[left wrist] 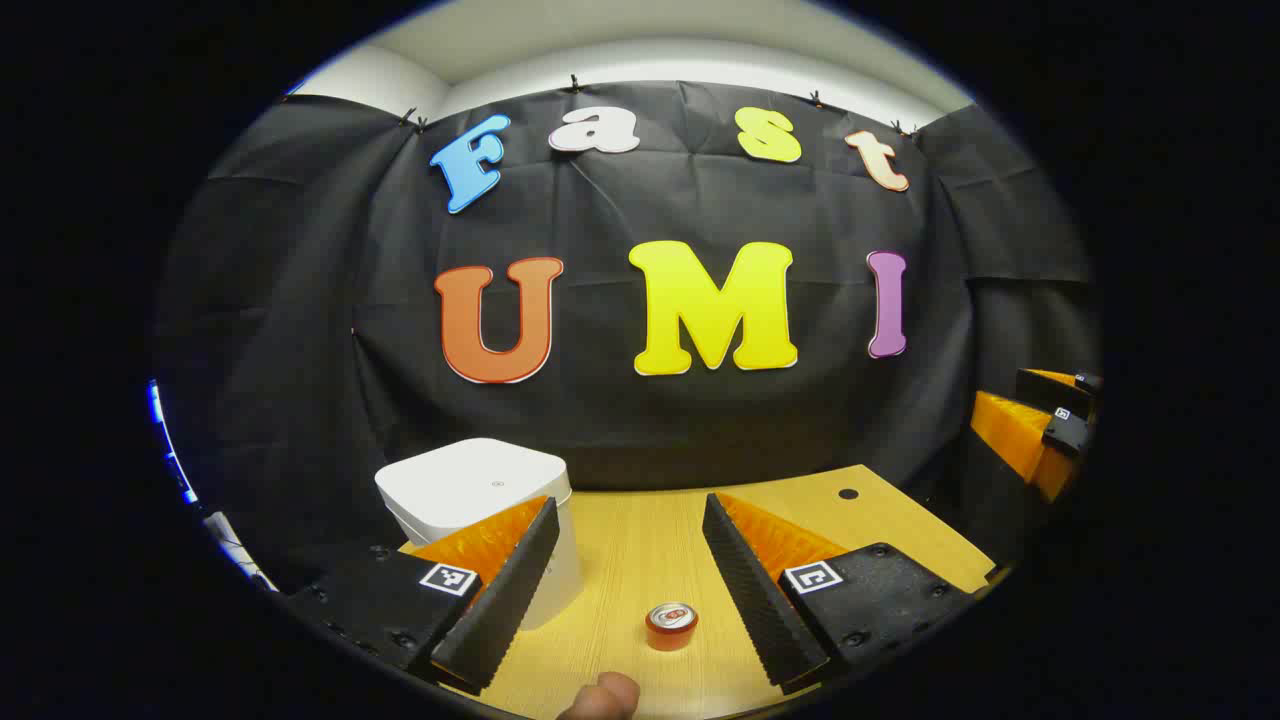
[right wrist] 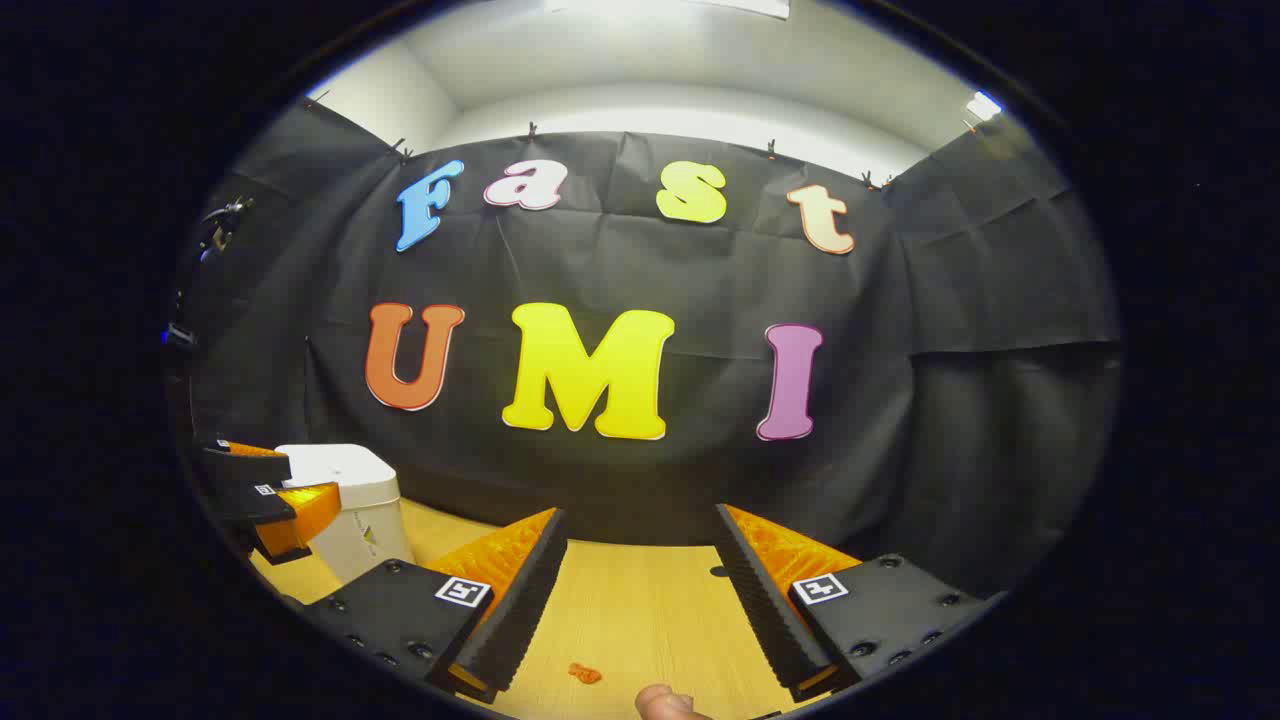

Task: Press the lid of the desktop garbage bin to open it, pick up the crumpled paper on the desktop and throw it into the bin, then pick up the pop can on the desktop and drop it into the bin, and finally close the garbage bin lid.

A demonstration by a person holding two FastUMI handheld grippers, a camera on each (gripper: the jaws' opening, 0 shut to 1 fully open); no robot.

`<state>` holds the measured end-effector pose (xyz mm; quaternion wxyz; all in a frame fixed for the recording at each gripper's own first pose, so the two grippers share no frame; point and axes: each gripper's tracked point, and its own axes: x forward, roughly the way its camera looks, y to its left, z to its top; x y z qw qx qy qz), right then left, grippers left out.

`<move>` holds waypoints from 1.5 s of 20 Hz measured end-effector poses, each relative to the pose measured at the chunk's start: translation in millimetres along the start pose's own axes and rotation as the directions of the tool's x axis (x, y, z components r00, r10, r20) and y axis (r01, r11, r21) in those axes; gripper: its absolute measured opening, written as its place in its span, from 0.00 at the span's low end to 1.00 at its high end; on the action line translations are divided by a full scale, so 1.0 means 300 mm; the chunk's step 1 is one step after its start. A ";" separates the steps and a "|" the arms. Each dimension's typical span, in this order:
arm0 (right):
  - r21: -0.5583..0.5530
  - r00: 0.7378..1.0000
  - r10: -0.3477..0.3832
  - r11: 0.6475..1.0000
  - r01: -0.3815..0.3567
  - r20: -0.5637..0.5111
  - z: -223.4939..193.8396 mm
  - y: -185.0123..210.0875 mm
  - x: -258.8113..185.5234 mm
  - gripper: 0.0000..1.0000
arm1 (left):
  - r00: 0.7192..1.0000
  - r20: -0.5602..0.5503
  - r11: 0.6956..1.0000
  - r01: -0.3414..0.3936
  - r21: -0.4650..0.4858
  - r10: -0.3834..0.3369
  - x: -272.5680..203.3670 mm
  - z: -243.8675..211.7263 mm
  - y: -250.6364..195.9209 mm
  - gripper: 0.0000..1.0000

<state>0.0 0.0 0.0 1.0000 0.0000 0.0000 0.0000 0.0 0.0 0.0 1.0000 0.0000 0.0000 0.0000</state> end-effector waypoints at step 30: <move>0.013 0.995 0.044 0.999 -0.043 -0.093 -0.104 0.050 0.095 0.94 | 0.997 0.007 0.997 -0.071 0.024 0.071 0.076 -0.002 0.120 0.93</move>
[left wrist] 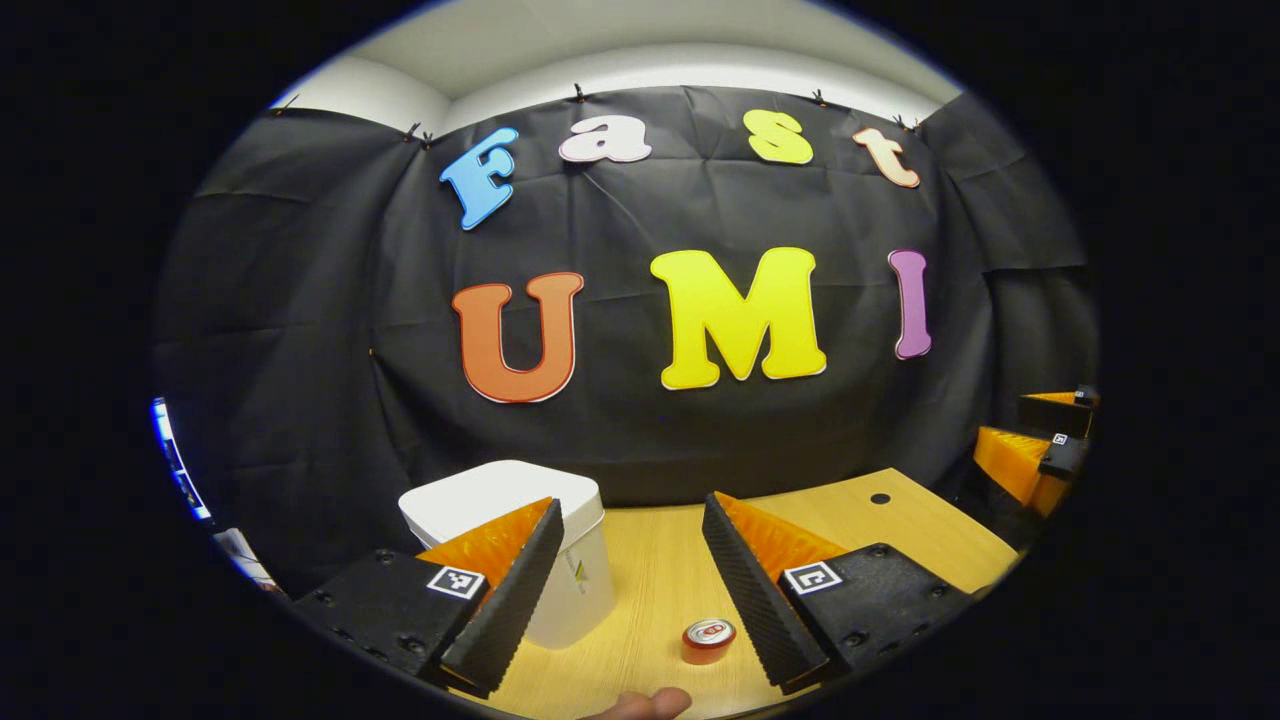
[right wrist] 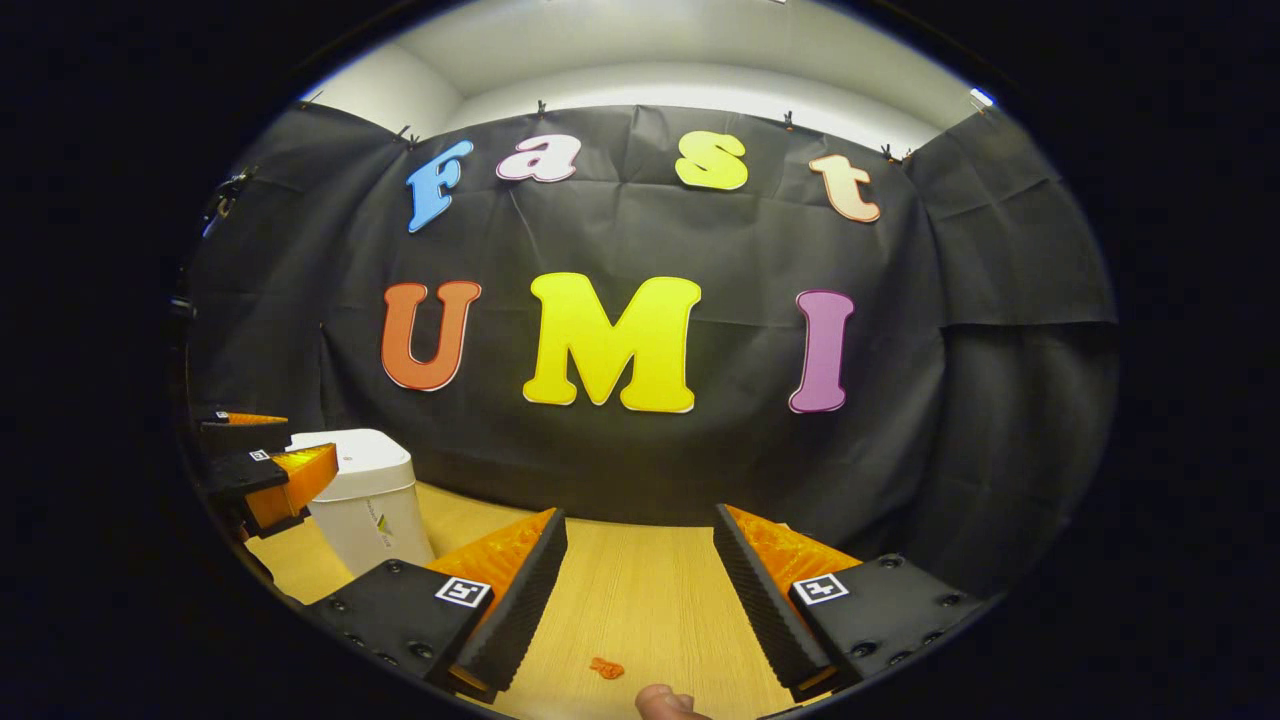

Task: Press the lid of the desktop garbage bin to open it, pick up the crumpled paper on the desktop and throw it into the bin, then pick up the pop can on the desktop and drop it into the bin, and finally close the garbage bin lid.

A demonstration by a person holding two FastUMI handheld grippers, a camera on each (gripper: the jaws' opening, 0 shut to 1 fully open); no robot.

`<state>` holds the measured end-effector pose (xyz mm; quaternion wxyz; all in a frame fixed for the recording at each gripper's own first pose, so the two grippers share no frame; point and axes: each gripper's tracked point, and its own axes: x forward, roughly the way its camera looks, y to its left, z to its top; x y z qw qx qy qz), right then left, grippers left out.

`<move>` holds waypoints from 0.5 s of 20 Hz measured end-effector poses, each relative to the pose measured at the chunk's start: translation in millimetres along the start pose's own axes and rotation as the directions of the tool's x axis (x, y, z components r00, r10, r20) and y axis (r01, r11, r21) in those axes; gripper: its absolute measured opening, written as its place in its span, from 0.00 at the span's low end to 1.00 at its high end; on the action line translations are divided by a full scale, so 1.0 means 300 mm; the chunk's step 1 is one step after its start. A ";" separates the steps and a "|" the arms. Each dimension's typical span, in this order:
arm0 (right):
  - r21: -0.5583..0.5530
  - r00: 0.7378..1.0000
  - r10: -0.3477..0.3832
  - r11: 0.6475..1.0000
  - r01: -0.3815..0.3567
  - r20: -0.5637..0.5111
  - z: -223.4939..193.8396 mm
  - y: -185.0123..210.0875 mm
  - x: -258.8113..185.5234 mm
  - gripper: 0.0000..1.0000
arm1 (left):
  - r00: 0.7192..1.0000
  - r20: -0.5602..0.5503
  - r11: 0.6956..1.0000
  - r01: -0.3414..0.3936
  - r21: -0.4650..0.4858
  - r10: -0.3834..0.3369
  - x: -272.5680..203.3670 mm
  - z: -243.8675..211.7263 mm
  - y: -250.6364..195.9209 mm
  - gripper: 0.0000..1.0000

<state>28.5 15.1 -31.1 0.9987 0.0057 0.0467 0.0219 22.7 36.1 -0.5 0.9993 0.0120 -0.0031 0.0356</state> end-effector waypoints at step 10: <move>-0.044 1.000 0.027 0.999 -0.028 -0.014 -0.004 0.067 0.053 0.93 | 0.995 -0.073 0.997 -0.074 -0.029 0.071 0.126 -0.070 0.138 0.61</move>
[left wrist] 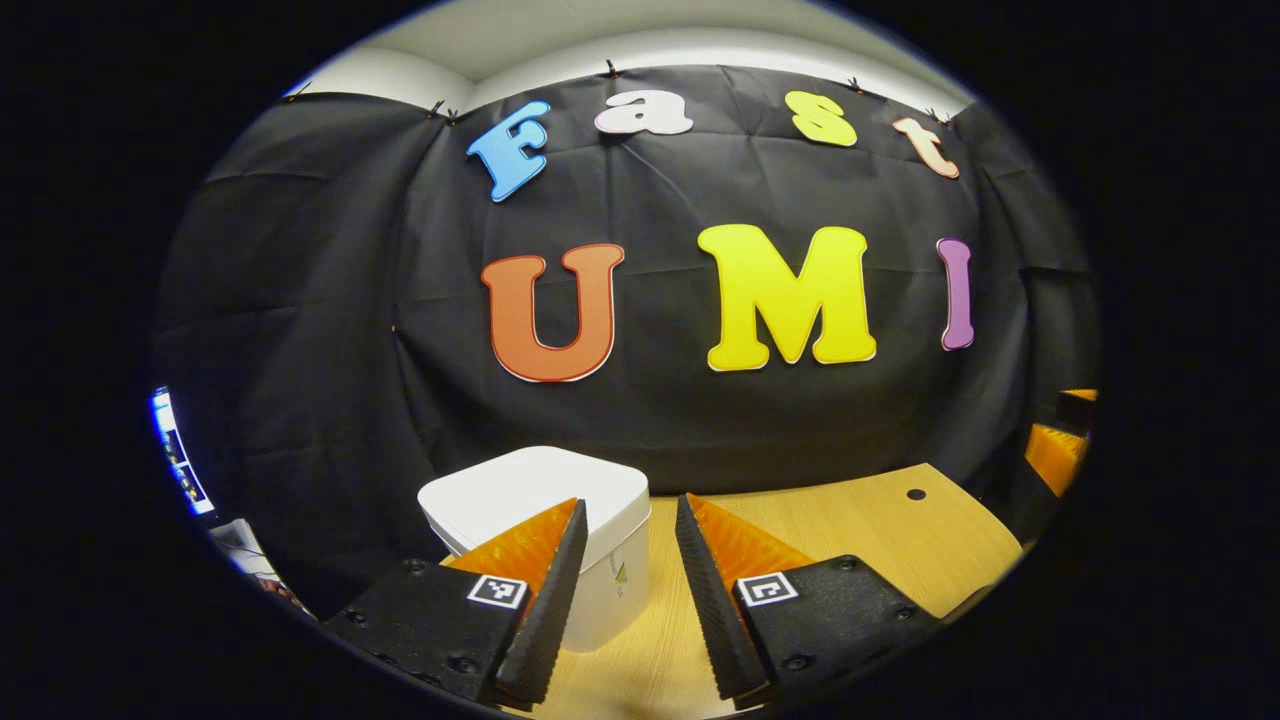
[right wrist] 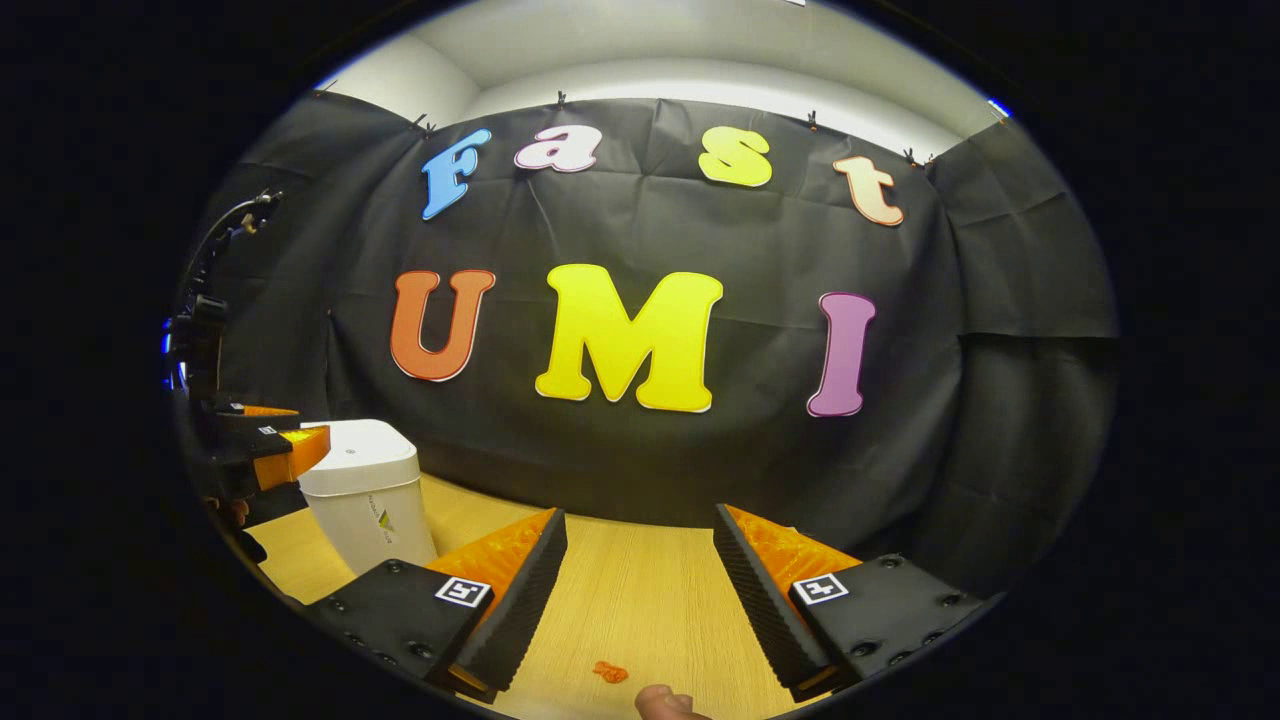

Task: Press the lid of the desktop garbage bin to open it, pick up the crumpled paper on the desktop and throw it into the bin, then pick up the pop can on the desktop and drop it into the bin, and finally close the garbage bin lid.

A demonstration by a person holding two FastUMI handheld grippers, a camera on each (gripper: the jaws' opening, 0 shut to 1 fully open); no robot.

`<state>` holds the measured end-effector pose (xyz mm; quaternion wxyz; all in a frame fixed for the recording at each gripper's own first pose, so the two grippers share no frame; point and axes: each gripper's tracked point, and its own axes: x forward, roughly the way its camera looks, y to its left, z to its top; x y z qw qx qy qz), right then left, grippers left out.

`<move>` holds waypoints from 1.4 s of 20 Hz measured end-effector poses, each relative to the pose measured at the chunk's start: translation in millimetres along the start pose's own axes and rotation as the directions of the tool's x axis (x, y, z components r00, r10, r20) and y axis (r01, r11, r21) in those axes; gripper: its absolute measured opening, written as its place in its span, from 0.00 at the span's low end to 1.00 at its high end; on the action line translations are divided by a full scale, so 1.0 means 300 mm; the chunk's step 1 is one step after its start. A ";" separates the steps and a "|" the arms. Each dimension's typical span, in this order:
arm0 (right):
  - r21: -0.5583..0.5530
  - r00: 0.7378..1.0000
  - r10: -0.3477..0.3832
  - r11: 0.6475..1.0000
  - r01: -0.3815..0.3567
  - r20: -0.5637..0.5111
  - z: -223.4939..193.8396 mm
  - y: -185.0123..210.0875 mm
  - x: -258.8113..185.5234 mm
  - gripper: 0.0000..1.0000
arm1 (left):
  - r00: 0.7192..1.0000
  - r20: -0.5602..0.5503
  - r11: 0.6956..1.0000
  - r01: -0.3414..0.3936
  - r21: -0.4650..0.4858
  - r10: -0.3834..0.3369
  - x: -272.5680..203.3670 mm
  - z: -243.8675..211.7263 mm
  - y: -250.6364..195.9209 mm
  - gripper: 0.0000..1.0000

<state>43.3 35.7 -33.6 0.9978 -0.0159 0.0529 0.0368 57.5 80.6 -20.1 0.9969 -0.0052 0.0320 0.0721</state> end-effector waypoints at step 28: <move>-0.043 0.994 -0.027 0.999 0.023 -0.102 -0.110 0.037 0.144 0.93 | 0.944 -0.295 0.983 -0.172 -0.068 0.145 0.383 -0.174 0.228 0.03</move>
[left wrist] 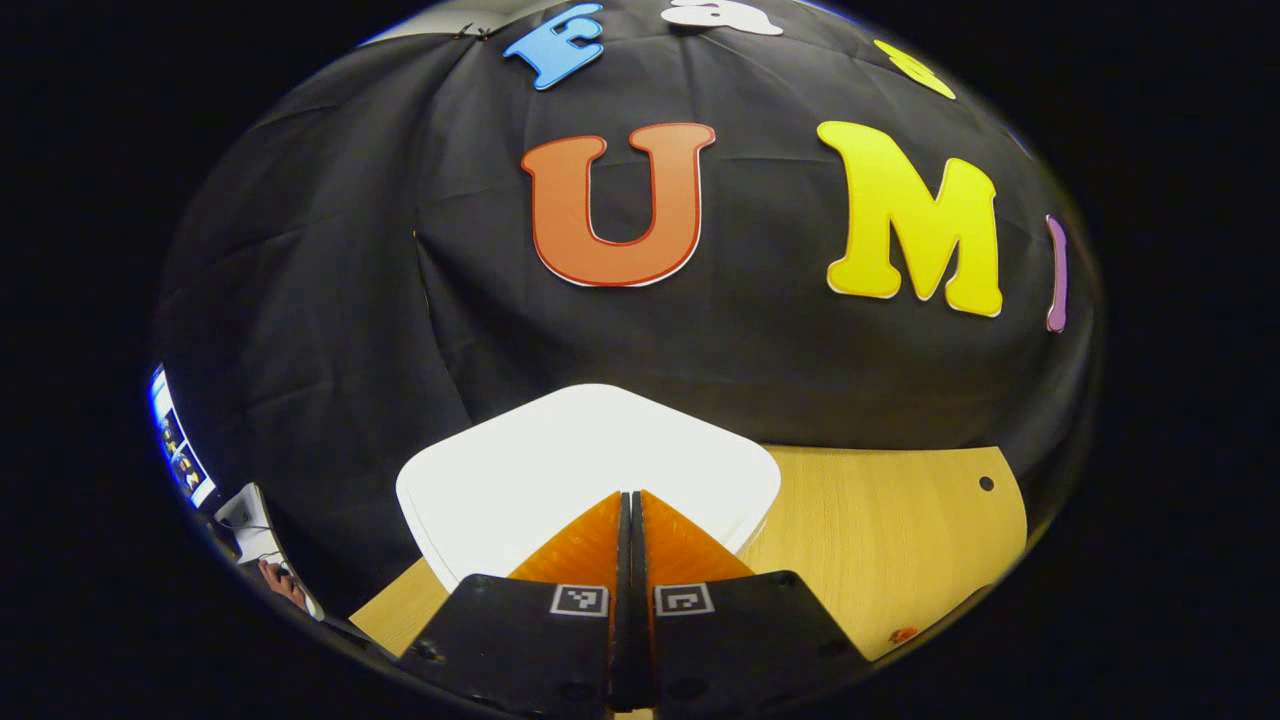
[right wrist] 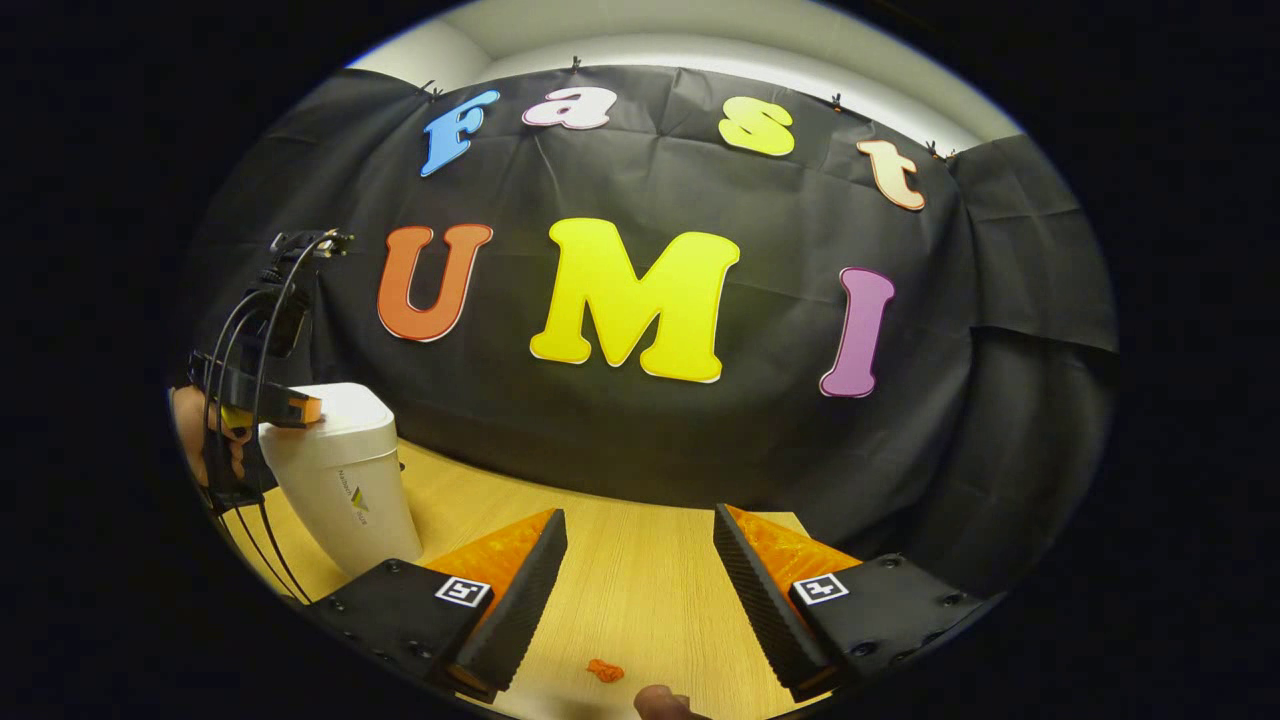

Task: Press the lid of the desktop garbage bin to open it, pick up the crumpled paper on the desktop and throw it into the bin, then pick up the pop can on the desktop and drop it into the bin, and finally close the garbage bin lid.

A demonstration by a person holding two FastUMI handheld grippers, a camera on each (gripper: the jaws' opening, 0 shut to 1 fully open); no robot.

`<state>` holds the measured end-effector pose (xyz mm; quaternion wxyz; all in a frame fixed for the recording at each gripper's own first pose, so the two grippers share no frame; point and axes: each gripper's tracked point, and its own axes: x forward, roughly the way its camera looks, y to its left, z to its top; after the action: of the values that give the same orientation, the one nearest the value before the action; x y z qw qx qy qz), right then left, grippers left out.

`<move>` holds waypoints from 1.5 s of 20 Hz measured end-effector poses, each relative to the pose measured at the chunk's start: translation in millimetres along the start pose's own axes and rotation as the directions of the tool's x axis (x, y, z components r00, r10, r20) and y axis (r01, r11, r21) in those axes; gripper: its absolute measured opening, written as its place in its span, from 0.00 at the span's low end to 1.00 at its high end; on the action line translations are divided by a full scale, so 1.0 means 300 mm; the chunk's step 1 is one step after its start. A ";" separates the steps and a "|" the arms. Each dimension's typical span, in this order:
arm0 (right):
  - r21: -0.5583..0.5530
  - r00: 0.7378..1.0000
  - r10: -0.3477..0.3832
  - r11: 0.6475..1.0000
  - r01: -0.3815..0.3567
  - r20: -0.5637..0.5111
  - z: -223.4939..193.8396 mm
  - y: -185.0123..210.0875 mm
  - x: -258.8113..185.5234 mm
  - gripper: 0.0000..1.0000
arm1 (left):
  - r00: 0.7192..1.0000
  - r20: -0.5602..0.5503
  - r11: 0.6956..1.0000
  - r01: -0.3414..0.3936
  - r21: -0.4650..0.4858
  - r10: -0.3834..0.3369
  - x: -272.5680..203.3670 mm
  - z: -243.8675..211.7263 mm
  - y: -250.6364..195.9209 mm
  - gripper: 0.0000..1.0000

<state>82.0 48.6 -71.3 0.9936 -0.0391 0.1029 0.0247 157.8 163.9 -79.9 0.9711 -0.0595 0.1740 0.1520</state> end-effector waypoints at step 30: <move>0.076 0.999 0.033 0.997 -0.031 -0.021 -0.043 -0.079 -0.065 0.93 | 0.986 -0.163 0.996 0.000 -0.086 -0.014 0.010 -0.021 -0.023 0.03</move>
<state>61.6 23.2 -78.2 0.9927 -0.0002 0.1152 0.0362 160.7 157.1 -86.3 0.9506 -0.1140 0.2463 0.1505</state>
